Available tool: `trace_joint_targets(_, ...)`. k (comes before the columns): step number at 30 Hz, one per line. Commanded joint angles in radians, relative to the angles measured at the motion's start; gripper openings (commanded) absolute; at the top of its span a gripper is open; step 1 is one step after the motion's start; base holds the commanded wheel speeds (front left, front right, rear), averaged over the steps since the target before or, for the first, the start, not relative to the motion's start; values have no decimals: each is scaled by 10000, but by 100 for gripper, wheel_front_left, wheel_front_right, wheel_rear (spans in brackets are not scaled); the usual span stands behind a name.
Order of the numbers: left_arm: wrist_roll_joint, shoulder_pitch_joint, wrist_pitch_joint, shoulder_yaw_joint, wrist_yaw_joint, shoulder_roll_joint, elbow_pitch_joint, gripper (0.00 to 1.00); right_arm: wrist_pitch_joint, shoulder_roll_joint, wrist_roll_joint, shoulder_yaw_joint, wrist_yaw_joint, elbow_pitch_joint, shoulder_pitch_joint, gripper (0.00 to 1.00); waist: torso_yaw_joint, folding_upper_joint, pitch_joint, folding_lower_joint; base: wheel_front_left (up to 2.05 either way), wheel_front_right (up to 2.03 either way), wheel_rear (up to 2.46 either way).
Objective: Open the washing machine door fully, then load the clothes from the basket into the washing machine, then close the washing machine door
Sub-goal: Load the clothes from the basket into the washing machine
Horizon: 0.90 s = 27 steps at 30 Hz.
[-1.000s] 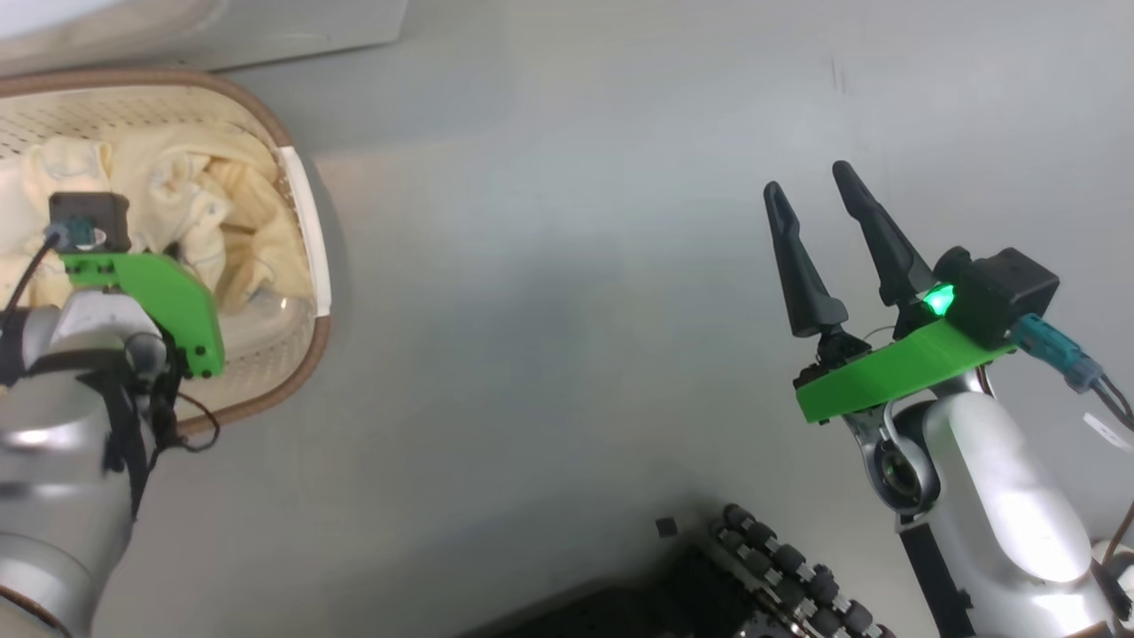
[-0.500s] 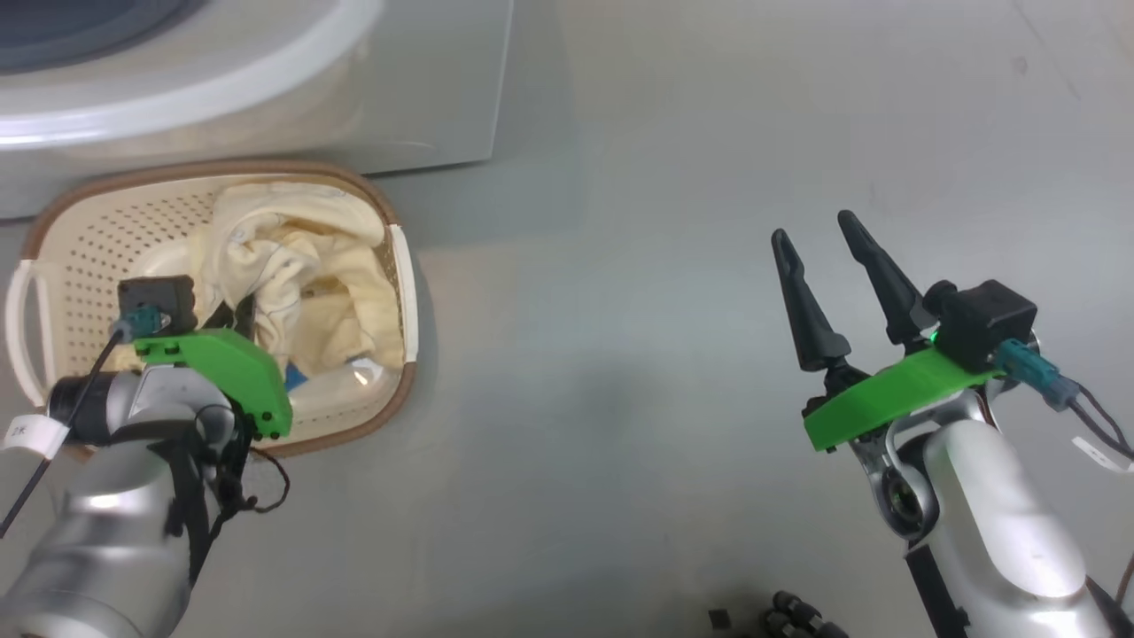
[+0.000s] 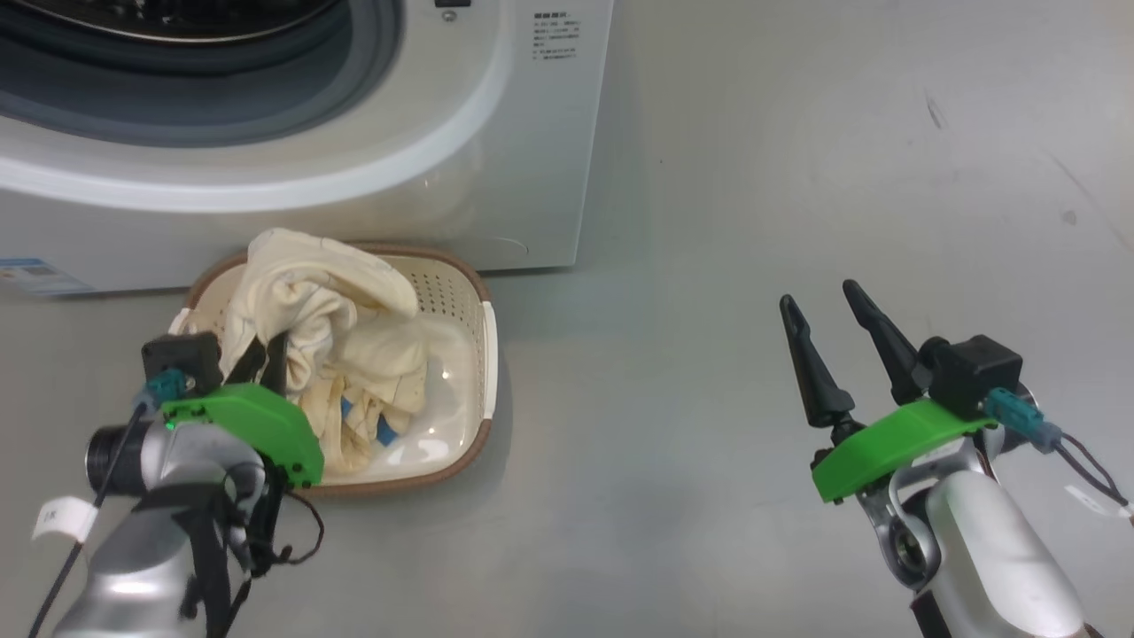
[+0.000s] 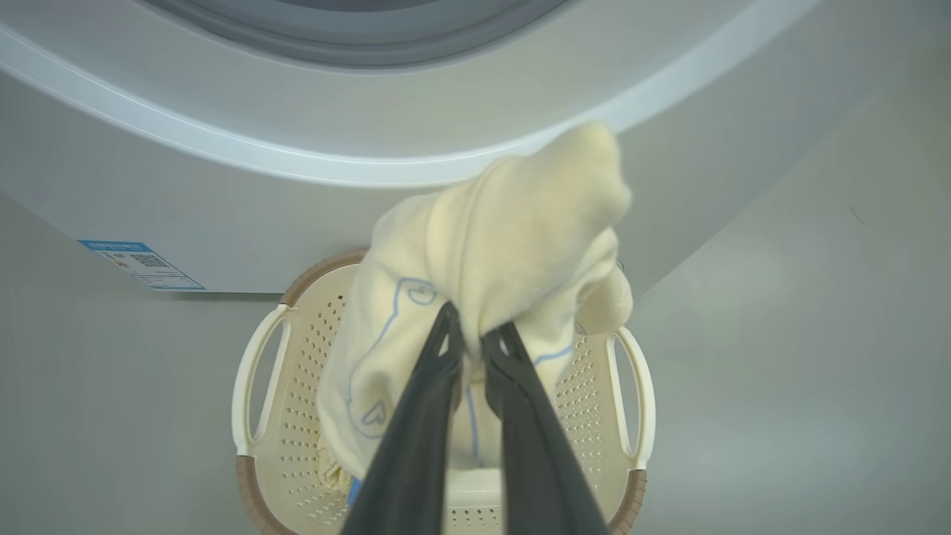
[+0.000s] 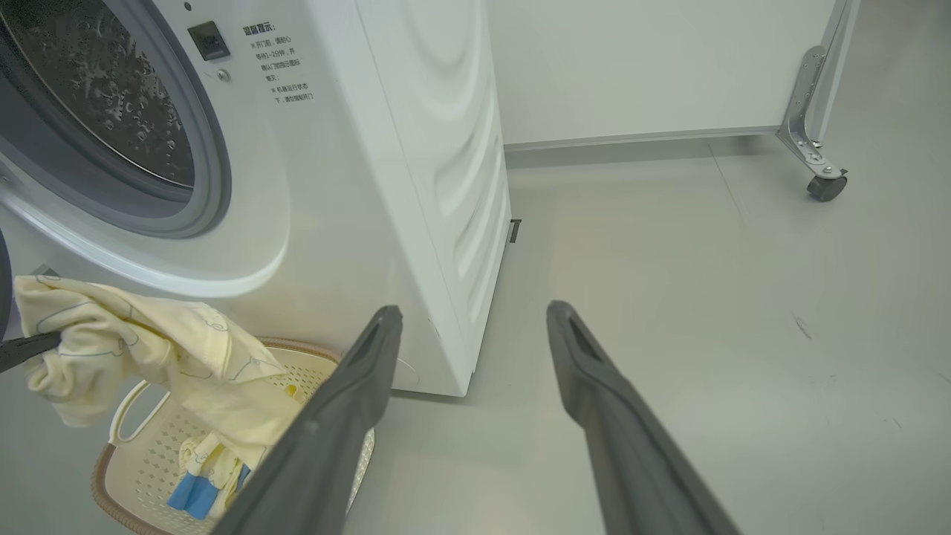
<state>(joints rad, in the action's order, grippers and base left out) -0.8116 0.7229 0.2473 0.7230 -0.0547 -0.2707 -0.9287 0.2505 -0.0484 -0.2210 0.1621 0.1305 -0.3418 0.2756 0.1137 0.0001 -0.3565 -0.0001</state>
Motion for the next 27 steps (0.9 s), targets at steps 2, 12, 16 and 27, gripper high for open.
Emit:
trace_joint_targets(2, 295, -393, 143, -772, 118, -414, 609, 0, 18, -39, 8, 96, 2, 181, -185, 100, -391, -1, 741, 1, 0, 0, 0)
trace_joint_targets(12, 1827, -2696, 144, -2745, 367, -229, 2525, 0, -180, -143, -118, 122, 2, 85, -822, 100, -853, -1, 2056, 1, 0, 0, 0)
trace_joint_targets(16, 2360, -3428, 144, -3392, 387, -160, 3170, 0, -213, -146, -198, 154, 2, 73, -1011, 100, -887, -1, 2442, 1, 0, 0, 0)
trace_joint_targets(27, 3507, -4644, 145, -4917, 280, 236, 4956, 0, -155, -95, -354, 196, 2, 36, -1240, 100, -817, -1, 2705, 1, 0, 0, 0)
